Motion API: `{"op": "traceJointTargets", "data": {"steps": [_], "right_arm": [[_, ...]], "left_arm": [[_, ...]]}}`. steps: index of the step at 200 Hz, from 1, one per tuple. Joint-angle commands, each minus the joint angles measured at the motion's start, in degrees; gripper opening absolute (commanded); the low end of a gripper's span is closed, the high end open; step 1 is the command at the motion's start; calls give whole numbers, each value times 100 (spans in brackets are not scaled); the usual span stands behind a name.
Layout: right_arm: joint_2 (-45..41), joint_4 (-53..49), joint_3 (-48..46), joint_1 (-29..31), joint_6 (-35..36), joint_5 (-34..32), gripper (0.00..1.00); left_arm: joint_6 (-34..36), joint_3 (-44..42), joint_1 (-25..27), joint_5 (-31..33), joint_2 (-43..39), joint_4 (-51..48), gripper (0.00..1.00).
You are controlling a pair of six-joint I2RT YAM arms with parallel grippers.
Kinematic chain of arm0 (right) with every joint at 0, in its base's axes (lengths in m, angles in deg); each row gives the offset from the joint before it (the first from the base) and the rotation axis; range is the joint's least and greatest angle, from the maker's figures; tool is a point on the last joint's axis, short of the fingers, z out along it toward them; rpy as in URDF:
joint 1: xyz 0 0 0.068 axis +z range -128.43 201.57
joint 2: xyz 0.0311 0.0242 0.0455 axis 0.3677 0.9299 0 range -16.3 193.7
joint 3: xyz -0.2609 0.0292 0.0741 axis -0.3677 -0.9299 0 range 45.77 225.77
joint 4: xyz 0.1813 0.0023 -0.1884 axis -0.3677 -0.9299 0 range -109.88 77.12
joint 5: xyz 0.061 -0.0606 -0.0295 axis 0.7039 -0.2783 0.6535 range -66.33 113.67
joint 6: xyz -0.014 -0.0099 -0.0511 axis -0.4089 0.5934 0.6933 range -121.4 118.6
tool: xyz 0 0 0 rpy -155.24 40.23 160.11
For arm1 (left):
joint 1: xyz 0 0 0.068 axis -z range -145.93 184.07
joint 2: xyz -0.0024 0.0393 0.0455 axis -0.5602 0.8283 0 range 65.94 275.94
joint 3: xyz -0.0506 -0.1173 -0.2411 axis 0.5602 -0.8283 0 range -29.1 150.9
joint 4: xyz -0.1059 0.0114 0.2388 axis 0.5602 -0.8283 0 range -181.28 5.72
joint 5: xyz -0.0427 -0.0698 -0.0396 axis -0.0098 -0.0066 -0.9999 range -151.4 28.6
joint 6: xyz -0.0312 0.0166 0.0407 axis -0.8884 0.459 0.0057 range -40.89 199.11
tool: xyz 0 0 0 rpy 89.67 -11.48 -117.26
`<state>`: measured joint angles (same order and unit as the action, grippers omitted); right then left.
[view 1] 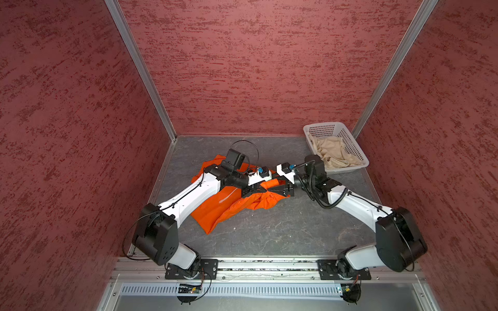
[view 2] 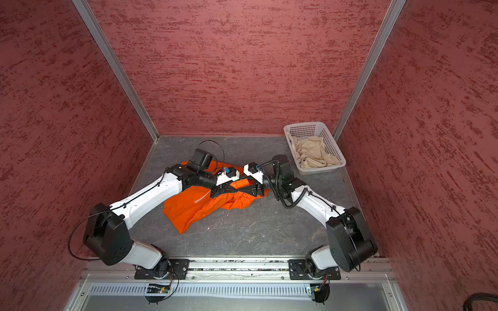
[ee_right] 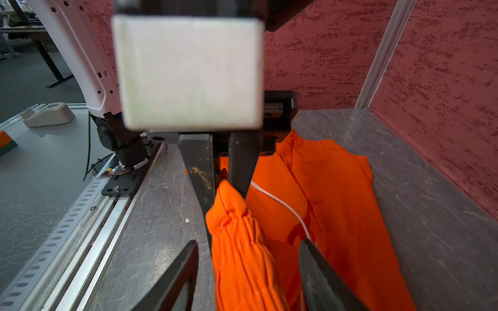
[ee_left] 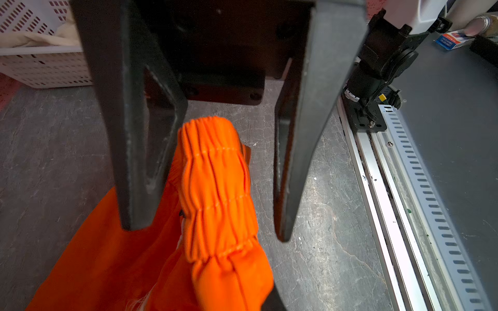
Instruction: Fold and stack the shorts
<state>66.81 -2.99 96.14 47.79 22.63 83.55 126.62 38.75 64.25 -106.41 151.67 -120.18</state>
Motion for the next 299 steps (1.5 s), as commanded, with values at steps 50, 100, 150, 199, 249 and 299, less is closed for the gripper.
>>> {"op": "traceJointTargets", "data": {"steps": [50,100,150,199,249,299], "right_arm": [[-355,92,210,24,-136,-769,6],[-995,-108,645,-53,-370,-1444,0],[-1198,-470,1386,-235,-587,-1814,0],[-1259,-1120,2314,-319,-619,-2328,0],[-1203,-1629,3317,-328,-656,-2832,0],[-1065,-2269,4237,-330,-398,-3244,0]], "left_arm": [[-748,-530,-167,406,-293,1102,29],[-1446,-1295,-476,1523,-612,1870,42],[-1908,-1816,-639,2104,-786,2247,42],[-2239,-2098,-793,2278,-871,2569,42],[-2547,-2083,-795,2155,-850,2965,42],[-2645,-2129,-857,2201,-831,3123,43]]}}
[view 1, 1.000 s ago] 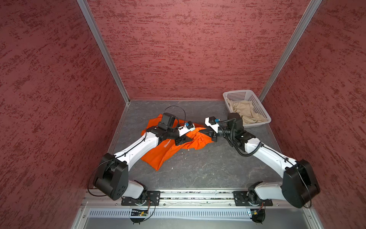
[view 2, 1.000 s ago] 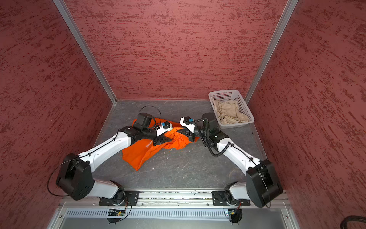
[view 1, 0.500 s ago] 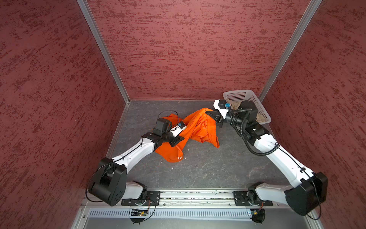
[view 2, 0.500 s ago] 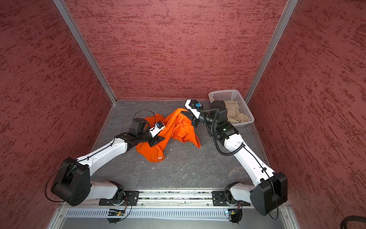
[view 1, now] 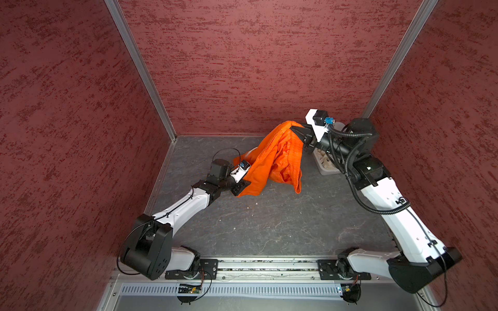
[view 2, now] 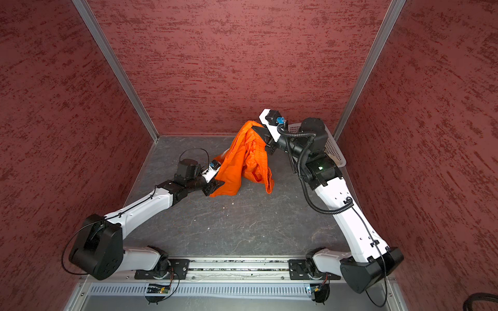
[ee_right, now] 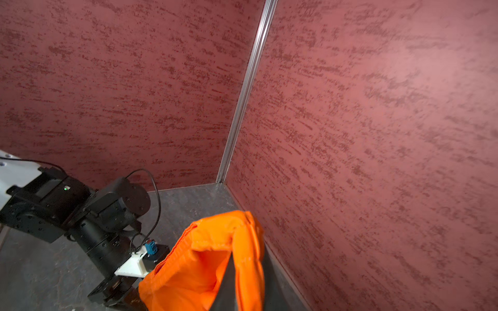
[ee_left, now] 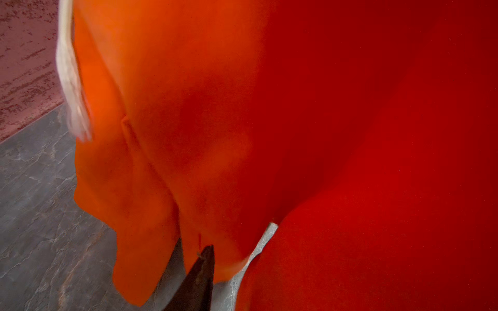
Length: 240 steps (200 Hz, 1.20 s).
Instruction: Fold and stack the shorts
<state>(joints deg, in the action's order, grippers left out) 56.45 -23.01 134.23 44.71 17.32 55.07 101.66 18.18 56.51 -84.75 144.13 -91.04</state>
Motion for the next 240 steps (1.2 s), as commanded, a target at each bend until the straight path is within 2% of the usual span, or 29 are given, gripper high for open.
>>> {"op": "traceJointTargets", "data": {"steps": [1,31,62,78,85,116,135,174,195,225,240], "right_arm": [[-27,-282,440,-21,146,-406,0],[20,-525,638,-20,272,-545,0],[63,-632,713,-19,301,-547,0],[115,-723,759,-20,310,-563,0],[136,-772,784,-20,323,-580,0],[222,-911,873,-28,351,-747,0],[235,-961,856,-91,355,-864,0],[89,-1316,662,-231,152,-841,0],[-163,-1498,491,-230,-165,-725,0],[-530,-1677,442,-231,-955,-1168,0],[-616,-2017,668,-226,-947,-931,0]], "left_arm": [[-151,-72,-82,30,-76,210,43],[-197,-195,-167,-295,-76,412,43],[-129,-309,-236,-1511,-47,728,45],[-143,-292,-248,-1912,20,799,45],[-145,-248,-257,-2009,65,749,42],[-71,-163,-303,-2093,68,410,12],[-29,-1,-354,-1595,-76,-23,0],[372,1044,-665,181,-629,-2051,0],[479,1605,-1045,784,-1046,-2829,0],[747,2587,-1460,1560,-1446,-3832,0],[869,3165,-1608,1920,-1554,-4291,0]]}}
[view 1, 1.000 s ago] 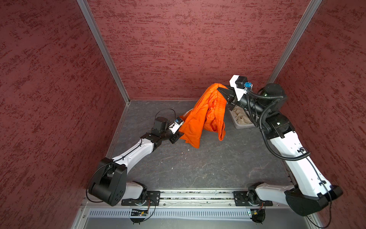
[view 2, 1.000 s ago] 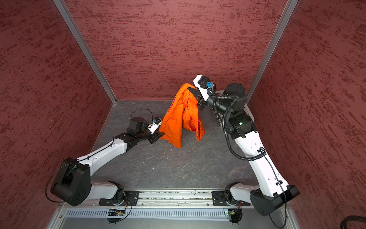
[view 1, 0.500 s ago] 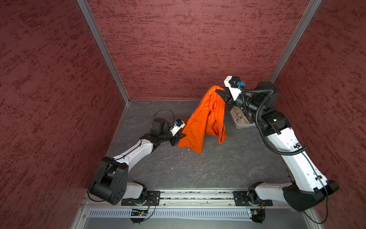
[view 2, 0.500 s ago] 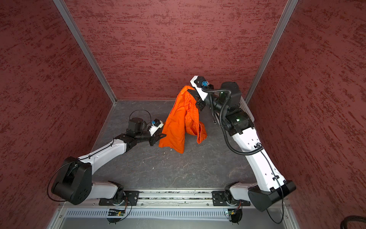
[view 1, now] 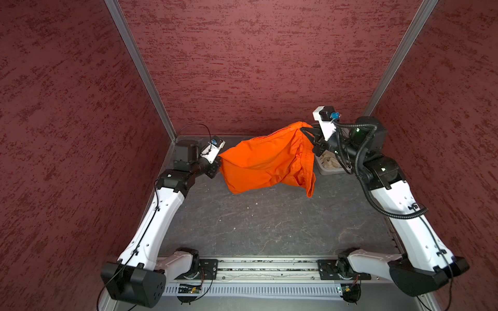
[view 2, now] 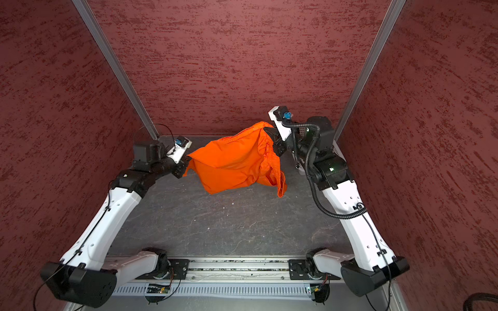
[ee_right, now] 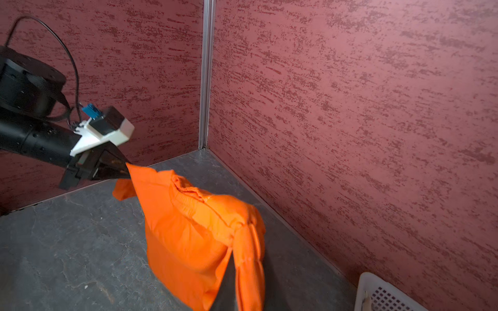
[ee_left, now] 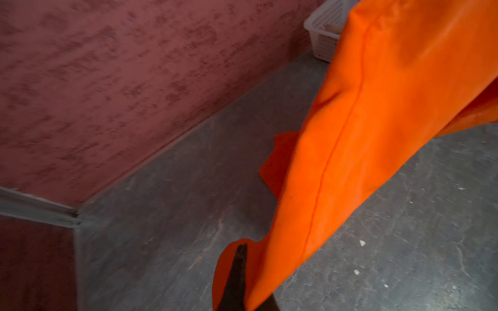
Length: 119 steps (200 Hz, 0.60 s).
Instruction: Fold and stack the shorts
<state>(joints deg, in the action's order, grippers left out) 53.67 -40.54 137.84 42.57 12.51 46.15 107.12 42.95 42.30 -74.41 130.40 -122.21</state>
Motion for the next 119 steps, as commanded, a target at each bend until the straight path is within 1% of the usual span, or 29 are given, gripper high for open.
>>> {"op": "traceJointTargets", "data": {"steps": [1,16,31,53,71,83,95,119], "right_arm": [[-346,-287,327,-14,-459,-10,0],[-396,-673,614,-16,-372,403,0],[-399,-1066,979,-16,-438,549,0],[-333,-1627,1622,-16,-515,495,0],[-140,-1951,2095,-12,-711,156,0],[93,-2135,2358,-16,-793,-34,0],[357,-2235,2519,-16,-788,-51,0],[930,-1812,2517,-16,-828,-20,0]], "left_arm": [[330,723,-197,909,-189,-1204,0],[445,1243,-257,1247,-303,-1536,0],[579,1702,-275,1503,-422,-1743,0],[763,2272,-283,1806,-531,-1852,0],[957,2608,-366,1949,-463,-1842,0],[1052,2727,-511,1900,-320,-1797,0],[1051,2836,-736,1662,-77,-1764,0],[1009,2938,-1112,1082,561,-1475,0]]}}
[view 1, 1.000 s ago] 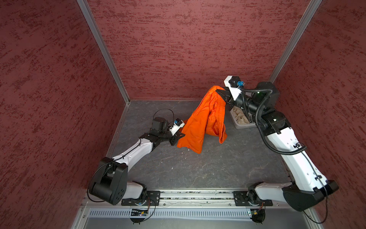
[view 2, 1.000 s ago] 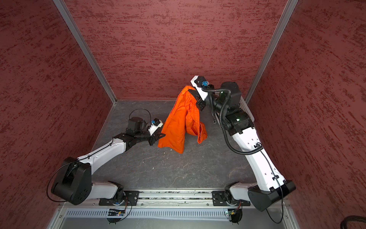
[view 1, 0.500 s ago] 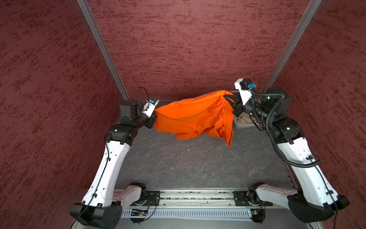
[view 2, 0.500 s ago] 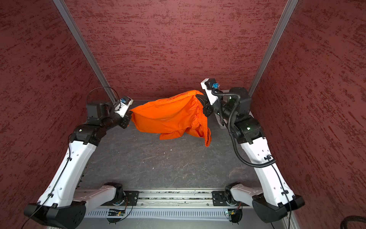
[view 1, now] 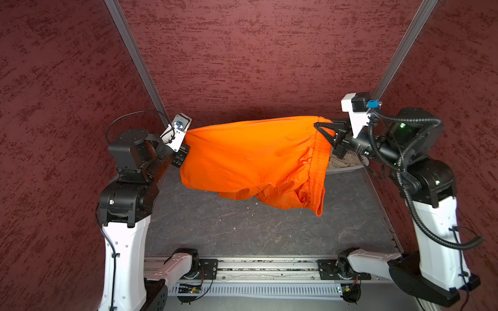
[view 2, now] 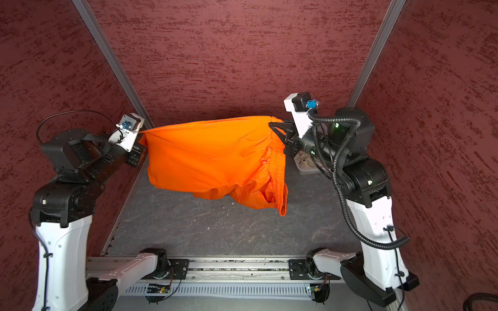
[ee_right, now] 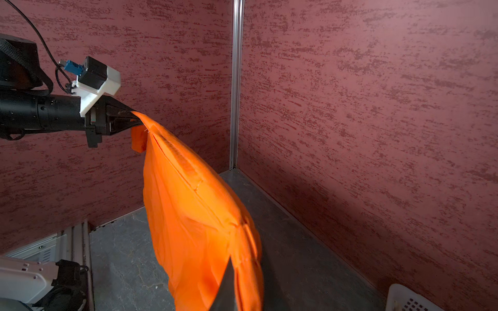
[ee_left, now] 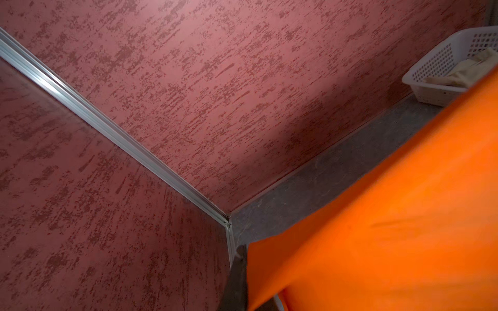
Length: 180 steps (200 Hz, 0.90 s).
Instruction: Fold and stack the shorts
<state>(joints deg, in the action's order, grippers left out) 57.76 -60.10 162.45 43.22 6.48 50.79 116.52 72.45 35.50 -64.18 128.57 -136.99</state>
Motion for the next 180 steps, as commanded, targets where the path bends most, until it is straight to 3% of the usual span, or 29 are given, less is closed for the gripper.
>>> {"op": "traceJointTargets", "data": {"steps": [1,38,79,92,103,117,132,153,180], "right_arm": [[548,170,56,-82,-225,-481,0],[2232,1013,812,-121,-267,-180,0],[4724,574,4278,-463,-370,-5,0],[4950,832,4640,-596,-424,135,0],[4840,1033,4503,-676,-338,263,0],[4487,1118,4023,-697,50,329,0],[3810,1281,2865,-697,505,233,0],[2438,2473,-55,-706,1189,125,0],[1056,4062,-3439,-713,2215,456,0]], "left_arm": [[72,0,-437,41,778,13,0],[133,1079,-597,-289,2348,290,0],[299,3622,-631,-227,4105,394,0],[361,4392,-597,-164,4416,356,0],[415,4562,-562,-130,4386,496,0],[550,4043,-488,-219,3933,810,0],[907,2488,-312,-176,3054,1645,0],[1373,-105,-144,-413,1564,2858,0],[1688,-2272,-87,-544,603,2551,0]]}}
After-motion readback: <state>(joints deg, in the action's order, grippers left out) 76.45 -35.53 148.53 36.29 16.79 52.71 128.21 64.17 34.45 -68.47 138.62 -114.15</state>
